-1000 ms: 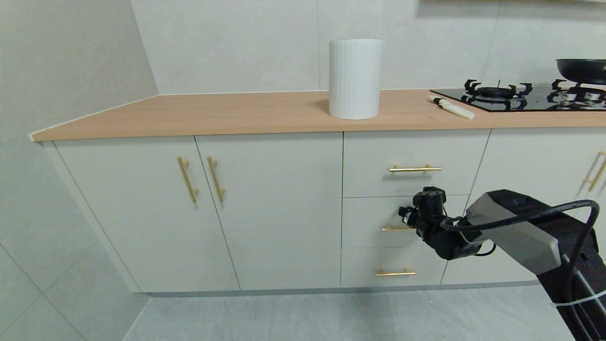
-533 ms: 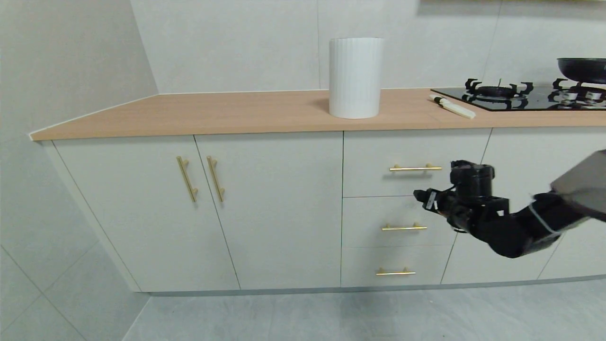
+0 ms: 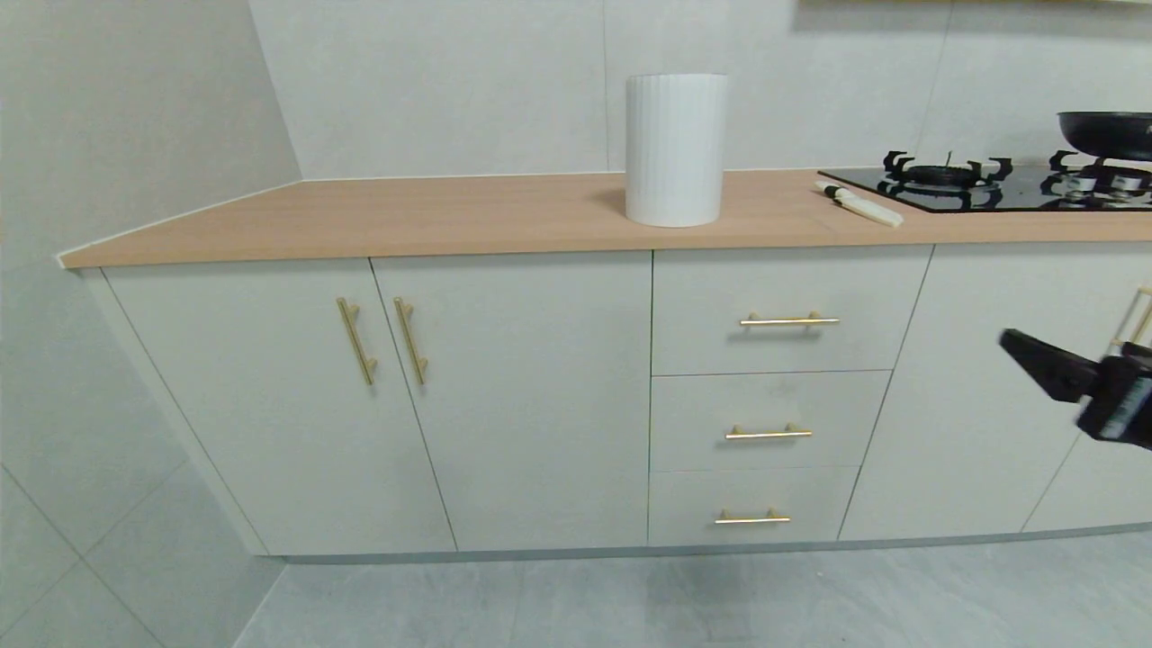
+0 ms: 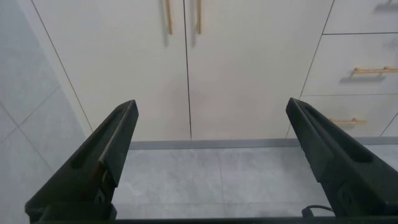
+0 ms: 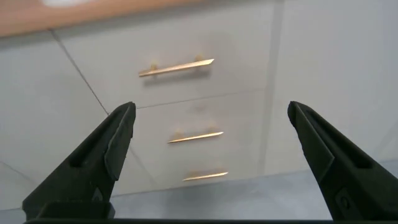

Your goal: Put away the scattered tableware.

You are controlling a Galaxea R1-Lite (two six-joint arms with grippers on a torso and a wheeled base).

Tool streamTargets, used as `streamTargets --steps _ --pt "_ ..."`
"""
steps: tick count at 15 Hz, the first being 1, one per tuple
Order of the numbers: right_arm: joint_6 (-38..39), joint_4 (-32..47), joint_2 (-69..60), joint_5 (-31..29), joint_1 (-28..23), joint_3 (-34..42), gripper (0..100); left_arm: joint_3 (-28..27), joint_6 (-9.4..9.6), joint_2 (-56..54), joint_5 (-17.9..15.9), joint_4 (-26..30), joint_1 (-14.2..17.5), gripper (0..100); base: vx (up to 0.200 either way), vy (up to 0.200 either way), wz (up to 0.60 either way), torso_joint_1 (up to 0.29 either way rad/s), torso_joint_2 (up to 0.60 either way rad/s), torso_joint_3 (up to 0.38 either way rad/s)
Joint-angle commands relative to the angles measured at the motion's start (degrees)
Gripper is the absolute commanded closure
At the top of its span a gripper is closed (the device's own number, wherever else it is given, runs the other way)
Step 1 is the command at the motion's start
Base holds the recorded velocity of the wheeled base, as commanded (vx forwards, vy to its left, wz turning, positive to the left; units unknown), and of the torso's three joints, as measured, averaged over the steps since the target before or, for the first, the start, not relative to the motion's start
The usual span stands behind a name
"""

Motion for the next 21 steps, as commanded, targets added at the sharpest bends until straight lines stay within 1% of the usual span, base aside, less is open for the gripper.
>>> streamTargets --steps 1,2,3,4,5,7,11,12,13,14,15,16,17,18,19,20,21 --pt "-8.8 15.01 -33.42 -2.98 -5.03 9.89 0 0.0 -0.02 0.02 0.02 0.0 -0.01 0 0.0 0.0 0.0 0.0 0.0 0.0" --pt "-8.89 23.8 -41.06 -2.45 -8.9 9.1 0 0.0 -0.02 0.02 0.02 0.0 -0.01 0 0.0 0.0 0.0 0.0 0.0 0.0" --pt "-8.89 27.49 -44.4 -2.45 -9.86 8.75 0 0.0 -0.02 0.02 0.02 0.0 -0.01 0 0.0 0.0 0.0 0.0 0.0 0.0" --pt "-8.97 34.52 -51.79 -2.36 -10.3 8.58 0 0.0 -0.02 0.02 0.02 0.0 -0.01 0 0.0 0.0 0.0 0.0 0.0 0.0" --pt "-8.97 38.47 -55.3 -2.45 -10.39 8.66 0 0.0 -0.02 0.02 0.02 0.0 -0.01 0 0.0 0.0 0.0 0.0 0.0 0.0" --pt "-8.89 42.08 -57.85 -2.98 -11.01 8.84 0 0.0 -0.02 0.02 0.02 0.0 -0.01 0 0.0 0.0 0.0 0.0 0.0 0.0" --pt "-8.09 41.64 -57.85 -9.66 -11.71 11.74 0 0.0 -0.02 0.02 0.02 0.0 -0.01 0 0.0 0.0 0.0 0.0 0.0 0.0" --pt "-8.45 42.08 -60.14 -9.13 -16.28 13.23 0 0.0 -0.02 0.02 0.02 0.0 -0.01 0 0.0 0.0 0.0 0.0 0.0 0.0" --pt "-8.71 42.69 -62.42 -6.49 -17.69 14.29 0 0.0 -0.02 0.02 0.02 0.0 -0.01 0 0.0 0.0 0.0 0.0 0.0 0.0" --pt "-8.71 42.52 -63.39 -3.94 -17.69 15.52 0 0.0 -0.02 0.02 0.02 0.0 -0.01 0 0.0 0.0 0.0 0.0 0.0 0.0" --pt "-8.09 41.46 -63.48 -1.22 -17.69 16.93 0 0.0 -0.02 0.02 0.02 0.0 -0.01 0 0.0 0.0 0.0 0.0 0.0 0.0" --pt "-7.83 39.27 -63.48 3.17 -17.69 19.3 0 0.0 -0.02 0.02 0.02 0.0 -0.01 0 0.0 0.0 0.0 0.0 0.0 0.0" --pt "-7.83 38.83 -63.48 4.14 -17.69 19.74 0 0.0 -0.02 0.02 0.02 0.0 -0.01 0 0.0 0.0 0.0 0.0 0.0 0.0" --pt "-7.92 33.38 -63.48 13.11 -17.6 24.31 0 0.0 -0.02 0.02 0.02 0.0 -0.01 0 0.0 0.0 0.0 0.0 0.0 0.0" --pt "-7.83 33.55 -63.48 13.9 -17.6 24.31 0 0.0 -0.02 0.02 0.02 0.0 -0.01 0 0.0 0.0 0.0 0.0 0.0 0.0" --pt "-7.83 36.28 -63.39 17.76 -17.6 24.31 0 0.0 -0.02 0.02 0.02 0.0 -0.01 0 0.0 0.0 0.0 0.0 0.0 0.0" --pt "-8.01 39.0 -63.3 18.82 -17.6 24.31 0 0.0 -0.02 0.02 0.02 0.0 -0.01 0 0.0 0.0 0.0 0.0 0.0 0.0"
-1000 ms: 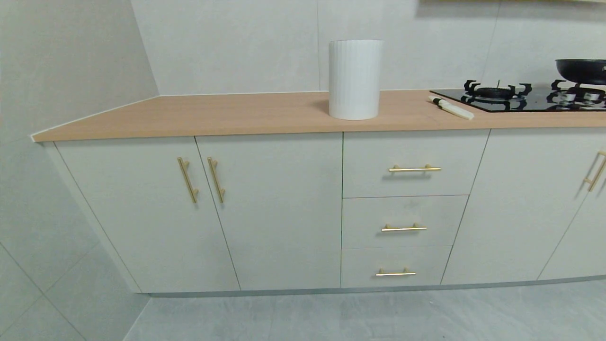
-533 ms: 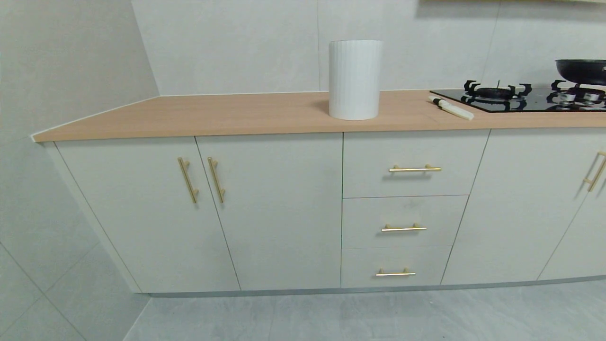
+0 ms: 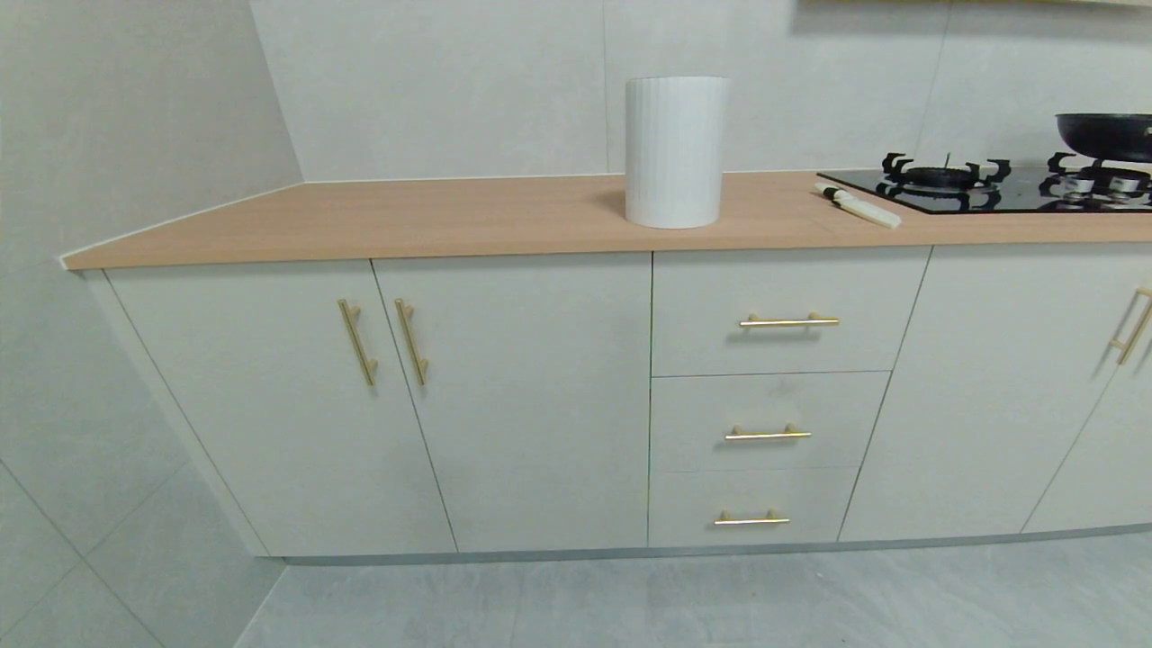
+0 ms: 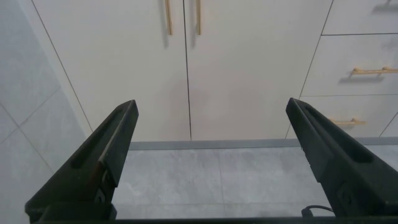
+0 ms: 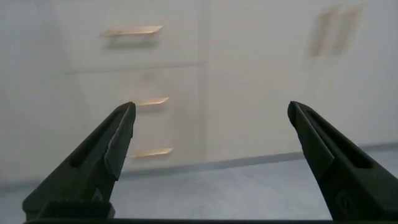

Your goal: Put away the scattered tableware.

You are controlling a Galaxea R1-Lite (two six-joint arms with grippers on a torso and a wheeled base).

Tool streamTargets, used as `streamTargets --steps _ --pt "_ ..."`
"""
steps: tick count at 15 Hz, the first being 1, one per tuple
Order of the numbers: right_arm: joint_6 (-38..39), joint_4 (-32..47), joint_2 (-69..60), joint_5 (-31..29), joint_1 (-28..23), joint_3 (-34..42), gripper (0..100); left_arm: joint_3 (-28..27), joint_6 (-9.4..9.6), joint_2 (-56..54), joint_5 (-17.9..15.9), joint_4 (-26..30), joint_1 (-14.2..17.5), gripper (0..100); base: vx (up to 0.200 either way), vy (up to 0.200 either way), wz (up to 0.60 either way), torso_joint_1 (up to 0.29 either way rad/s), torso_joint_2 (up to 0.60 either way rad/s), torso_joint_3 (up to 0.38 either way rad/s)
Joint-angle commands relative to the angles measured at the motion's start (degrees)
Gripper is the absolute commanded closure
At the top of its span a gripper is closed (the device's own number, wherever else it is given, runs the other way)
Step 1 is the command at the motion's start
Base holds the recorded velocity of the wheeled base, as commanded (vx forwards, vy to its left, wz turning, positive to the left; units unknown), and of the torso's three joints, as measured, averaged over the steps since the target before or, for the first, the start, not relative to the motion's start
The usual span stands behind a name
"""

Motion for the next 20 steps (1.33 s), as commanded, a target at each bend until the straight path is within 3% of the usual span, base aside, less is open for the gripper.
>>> streamTargets --steps 1,14,20 --pt "-0.04 1.23 0.72 0.71 0.18 0.42 0 0.0 -0.02 0.02 0.02 0.0 0.01 0 0.0 0.0 0.0 0.0 0.0 0.0" --pt "0.75 0.53 0.01 2.11 0.27 0.6 0 0.0 0.07 0.02 -0.07 0.0 0.01 0 0.0 0.0 0.0 0.0 0.0 0.0" --pt "0.83 0.62 0.01 2.29 0.27 0.6 0 0.0 -0.02 0.02 -0.07 0.0 0.01 0 0.2 0.0 0.0 0.004 0.0 0.004"
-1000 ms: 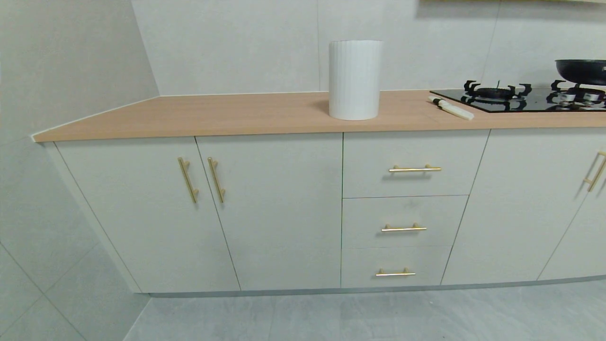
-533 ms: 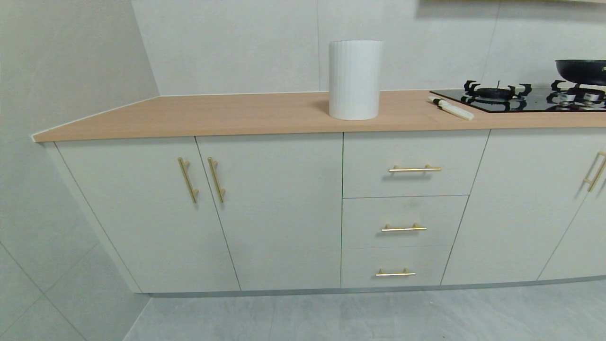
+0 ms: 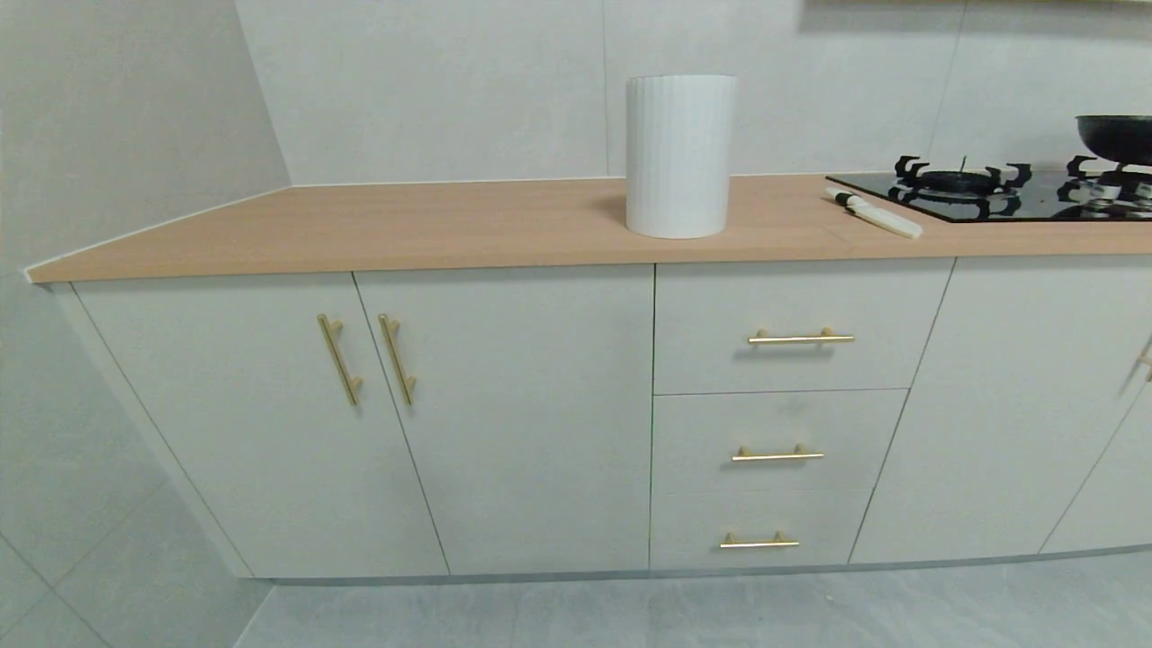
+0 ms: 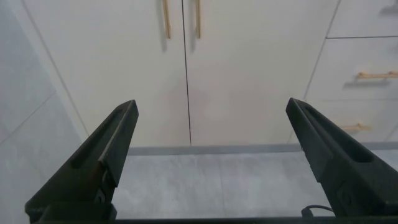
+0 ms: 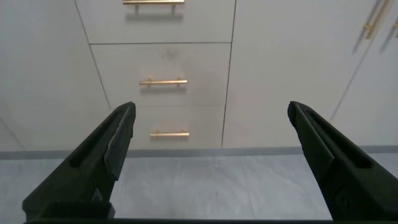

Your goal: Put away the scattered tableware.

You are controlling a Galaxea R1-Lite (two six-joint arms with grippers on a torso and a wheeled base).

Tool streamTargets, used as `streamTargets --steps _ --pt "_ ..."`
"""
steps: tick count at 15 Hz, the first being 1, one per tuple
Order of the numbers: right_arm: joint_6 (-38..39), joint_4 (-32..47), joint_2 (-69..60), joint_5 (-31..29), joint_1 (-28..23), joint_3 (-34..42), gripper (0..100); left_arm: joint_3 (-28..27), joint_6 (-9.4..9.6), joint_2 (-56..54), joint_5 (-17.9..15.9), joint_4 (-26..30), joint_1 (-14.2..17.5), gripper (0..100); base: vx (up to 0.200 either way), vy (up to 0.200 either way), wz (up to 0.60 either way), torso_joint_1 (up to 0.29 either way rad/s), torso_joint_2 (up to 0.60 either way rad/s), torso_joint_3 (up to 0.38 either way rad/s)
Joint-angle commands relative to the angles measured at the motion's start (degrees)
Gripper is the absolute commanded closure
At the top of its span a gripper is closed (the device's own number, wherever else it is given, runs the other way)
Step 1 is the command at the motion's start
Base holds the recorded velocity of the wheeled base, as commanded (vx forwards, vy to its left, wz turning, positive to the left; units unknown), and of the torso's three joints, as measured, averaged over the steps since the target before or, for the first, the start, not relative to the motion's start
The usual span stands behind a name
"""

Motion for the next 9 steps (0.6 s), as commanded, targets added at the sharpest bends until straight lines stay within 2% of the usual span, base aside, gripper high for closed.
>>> streamTargets --steps 1,9 --pt "-0.02 0.05 0.02 0.01 0.0 0.0 0 0.0 -0.02 0.02 0.02 0.0 0.01 0 0.2 0.0 0.0 -0.002 0.0 0.007" --pt "0.07 0.05 0.02 0.19 0.0 0.0 0 0.0 -0.02 0.02 0.02 0.0 0.01 0 0.2 0.0 0.0 0.002 0.0 -0.001"
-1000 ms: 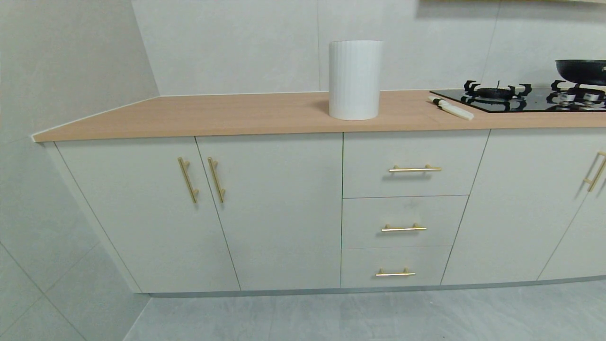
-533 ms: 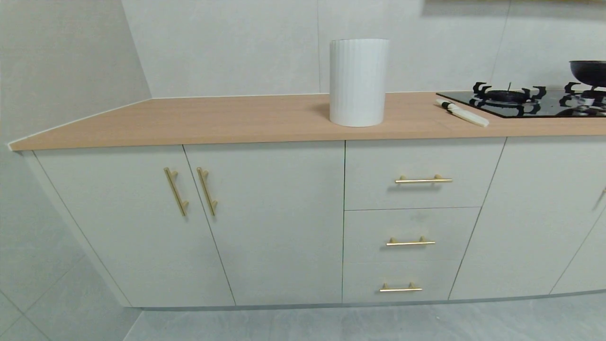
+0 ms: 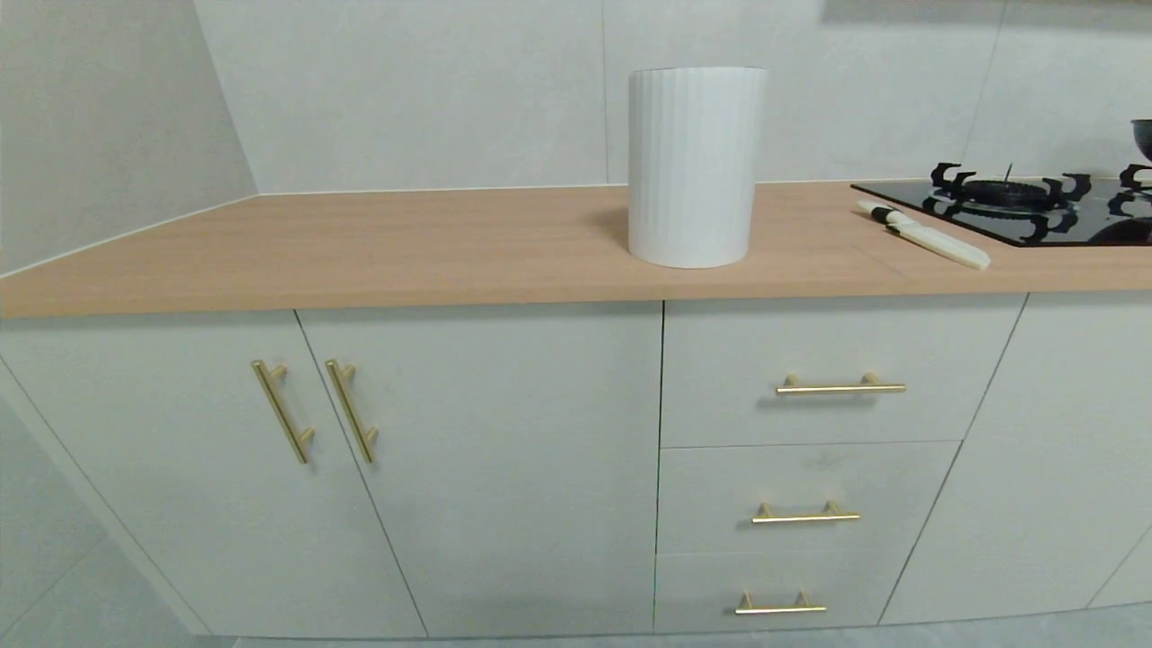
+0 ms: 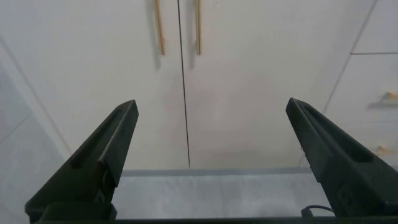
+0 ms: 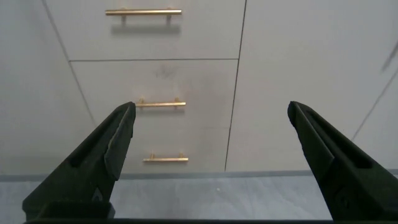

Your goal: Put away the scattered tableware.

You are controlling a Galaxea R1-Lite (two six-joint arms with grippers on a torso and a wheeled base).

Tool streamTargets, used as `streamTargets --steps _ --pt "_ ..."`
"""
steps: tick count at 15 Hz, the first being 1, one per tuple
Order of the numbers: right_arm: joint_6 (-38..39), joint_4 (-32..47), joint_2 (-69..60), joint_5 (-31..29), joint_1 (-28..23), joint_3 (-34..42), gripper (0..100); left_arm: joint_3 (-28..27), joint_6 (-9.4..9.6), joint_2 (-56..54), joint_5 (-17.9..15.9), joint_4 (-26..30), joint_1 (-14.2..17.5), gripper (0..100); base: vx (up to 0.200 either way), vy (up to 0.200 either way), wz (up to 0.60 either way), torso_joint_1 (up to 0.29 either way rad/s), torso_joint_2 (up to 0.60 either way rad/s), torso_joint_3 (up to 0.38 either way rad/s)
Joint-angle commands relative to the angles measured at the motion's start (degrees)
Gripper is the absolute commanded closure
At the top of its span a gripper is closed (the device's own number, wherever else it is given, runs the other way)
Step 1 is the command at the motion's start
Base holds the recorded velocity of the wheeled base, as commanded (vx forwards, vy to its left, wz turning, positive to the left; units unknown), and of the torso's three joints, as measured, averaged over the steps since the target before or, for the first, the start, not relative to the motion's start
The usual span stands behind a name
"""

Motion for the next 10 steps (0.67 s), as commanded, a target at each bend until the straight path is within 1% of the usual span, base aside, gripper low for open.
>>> streamTargets --steps 1,10 --pt "-0.04 -0.01 0.07 0.0 0.0 0.0 0 0.0 -0.02 0.02 0.02 0.0 0.01 0 0.2 0.0 0.0 0.002 0.0 0.007" --pt "-0.04 -0.01 0.07 0.0 0.0 0.0 0 0.0 -0.02 0.02 0.02 0.0 0.01 0 0.2 0.0 0.0 0.002 0.0 0.003"
